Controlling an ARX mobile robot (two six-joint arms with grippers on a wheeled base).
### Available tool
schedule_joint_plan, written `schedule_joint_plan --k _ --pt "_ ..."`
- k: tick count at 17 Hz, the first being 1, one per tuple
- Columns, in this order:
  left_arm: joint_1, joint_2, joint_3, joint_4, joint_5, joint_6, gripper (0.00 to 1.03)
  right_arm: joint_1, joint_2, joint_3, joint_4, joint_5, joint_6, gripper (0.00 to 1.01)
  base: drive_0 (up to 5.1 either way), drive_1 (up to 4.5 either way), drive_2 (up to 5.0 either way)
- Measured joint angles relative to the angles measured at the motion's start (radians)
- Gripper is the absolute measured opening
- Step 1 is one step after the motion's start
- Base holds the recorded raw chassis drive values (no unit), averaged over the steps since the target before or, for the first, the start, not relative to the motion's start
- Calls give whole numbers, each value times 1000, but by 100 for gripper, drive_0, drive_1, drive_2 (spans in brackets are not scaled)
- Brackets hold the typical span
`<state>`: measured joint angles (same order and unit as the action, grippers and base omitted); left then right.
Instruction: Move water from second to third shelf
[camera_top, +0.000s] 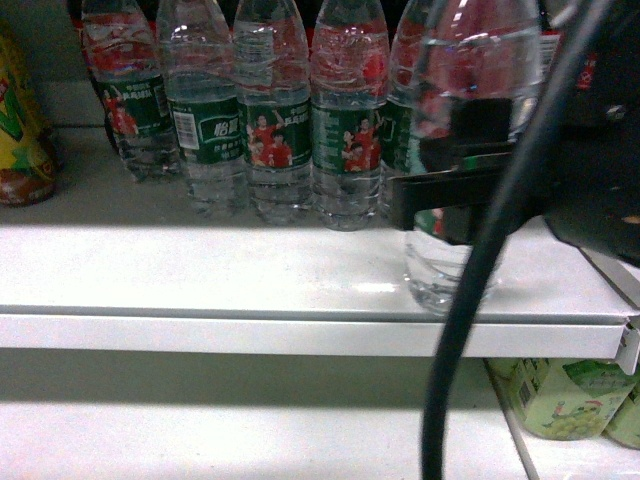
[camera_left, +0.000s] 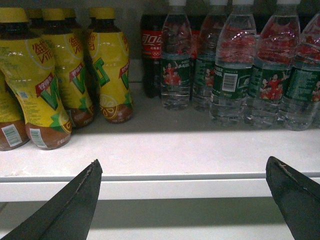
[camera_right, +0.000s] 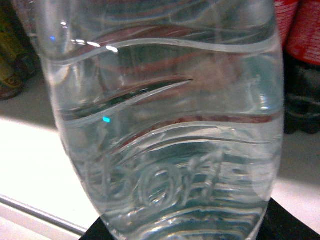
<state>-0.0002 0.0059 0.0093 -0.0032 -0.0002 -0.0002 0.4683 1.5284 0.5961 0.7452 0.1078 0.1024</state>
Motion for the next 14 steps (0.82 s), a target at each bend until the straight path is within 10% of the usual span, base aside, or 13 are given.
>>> schedule_joint_plan --k 14 --pt "0 0 0 0 0 0 98 -168 -356 -228 -151 -143 -63 42 0 0 0"
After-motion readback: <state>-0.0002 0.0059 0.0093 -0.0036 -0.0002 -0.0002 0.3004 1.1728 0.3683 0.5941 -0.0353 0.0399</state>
